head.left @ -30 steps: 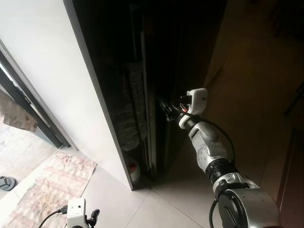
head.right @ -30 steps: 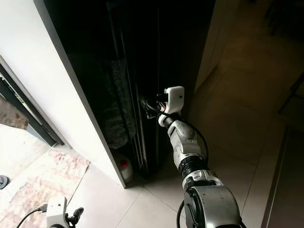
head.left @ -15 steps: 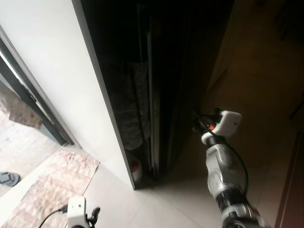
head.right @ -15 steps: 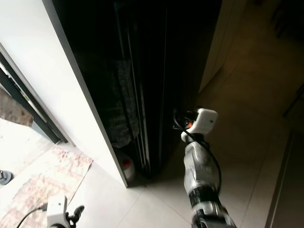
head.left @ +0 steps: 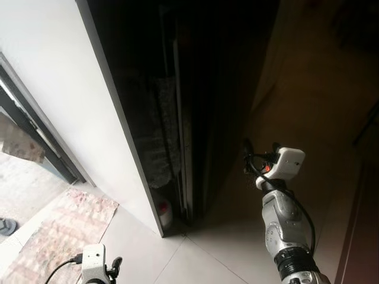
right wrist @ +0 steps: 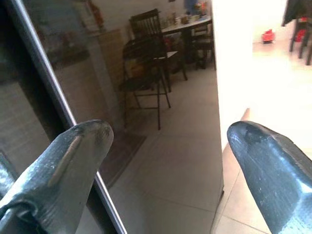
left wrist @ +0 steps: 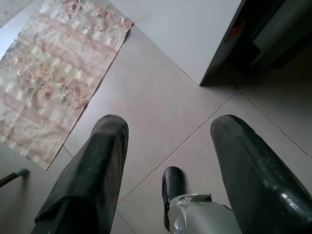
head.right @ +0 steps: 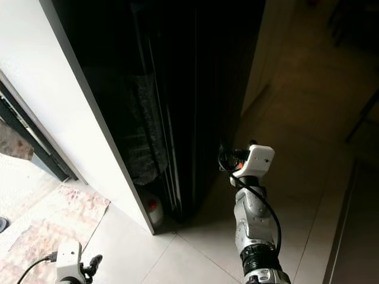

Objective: Restocking fridge

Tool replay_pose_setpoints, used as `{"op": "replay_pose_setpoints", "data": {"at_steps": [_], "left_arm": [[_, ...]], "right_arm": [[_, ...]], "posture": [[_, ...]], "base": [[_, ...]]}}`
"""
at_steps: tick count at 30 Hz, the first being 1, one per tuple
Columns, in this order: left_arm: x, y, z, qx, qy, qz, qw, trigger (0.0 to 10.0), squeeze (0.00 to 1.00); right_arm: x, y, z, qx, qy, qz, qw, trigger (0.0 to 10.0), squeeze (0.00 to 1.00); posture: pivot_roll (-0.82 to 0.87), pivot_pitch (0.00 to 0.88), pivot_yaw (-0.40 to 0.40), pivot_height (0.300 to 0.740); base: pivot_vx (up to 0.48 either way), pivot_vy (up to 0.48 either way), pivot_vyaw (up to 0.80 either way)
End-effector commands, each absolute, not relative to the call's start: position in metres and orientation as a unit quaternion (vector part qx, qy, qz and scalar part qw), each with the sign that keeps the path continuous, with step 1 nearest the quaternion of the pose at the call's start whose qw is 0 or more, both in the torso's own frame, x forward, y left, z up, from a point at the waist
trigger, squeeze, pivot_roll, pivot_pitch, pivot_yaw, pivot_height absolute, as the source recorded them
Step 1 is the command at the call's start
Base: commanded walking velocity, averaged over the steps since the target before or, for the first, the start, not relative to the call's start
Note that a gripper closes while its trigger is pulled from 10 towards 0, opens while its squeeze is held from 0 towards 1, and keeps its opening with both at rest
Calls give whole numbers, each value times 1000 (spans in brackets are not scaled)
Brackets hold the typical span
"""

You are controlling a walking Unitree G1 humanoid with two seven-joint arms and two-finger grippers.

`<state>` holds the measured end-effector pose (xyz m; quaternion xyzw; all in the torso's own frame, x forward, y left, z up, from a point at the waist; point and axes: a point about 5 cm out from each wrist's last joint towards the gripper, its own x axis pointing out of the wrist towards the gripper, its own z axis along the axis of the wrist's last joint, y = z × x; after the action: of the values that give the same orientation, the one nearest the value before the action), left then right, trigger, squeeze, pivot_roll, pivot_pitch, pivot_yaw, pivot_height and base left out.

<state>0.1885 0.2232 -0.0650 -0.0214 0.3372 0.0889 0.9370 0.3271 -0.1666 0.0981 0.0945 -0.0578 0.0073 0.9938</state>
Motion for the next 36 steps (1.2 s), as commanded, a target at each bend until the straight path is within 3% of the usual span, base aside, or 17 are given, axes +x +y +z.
{"op": "replay_pose_setpoints", "data": {"at_steps": [1, 5, 26, 33, 36], "left_arm": [[178, 226, -71, -18, 360, 94, 928, 10000, 0], [177, 226, -72, -17, 361, 94, 927, 10000, 0], [172, 225, -75, -25, 374, 97, 922, 10000, 0], [169, 229, -76, -22, 378, 98, 920, 10000, 0], [170, 231, -75, -20, 378, 99, 921, 10000, 0]], "right_arm": [[330, -163, 104, 93, -61, 13, 994, 10000, 0], [329, -162, 104, 98, -59, 16, 993, 10000, 0], [327, -159, 104, 88, -44, 44, 994, 10000, 0], [331, -165, 112, 25, -49, 80, 995, 10000, 0], [338, -161, 119, 12, -39, 149, 988, 10000, 0]], "posture": [[-14, 36, 43, 740], [-16, 34, 43, 740], [-18, 44, 39, 740], [-19, 47, 50, 740], [-32, 46, 59, 740]], "base": [[0, -307, 769], [0, -298, 766], [0, 0, 0], [0, 0, 0], [0, 0, 0]]}}
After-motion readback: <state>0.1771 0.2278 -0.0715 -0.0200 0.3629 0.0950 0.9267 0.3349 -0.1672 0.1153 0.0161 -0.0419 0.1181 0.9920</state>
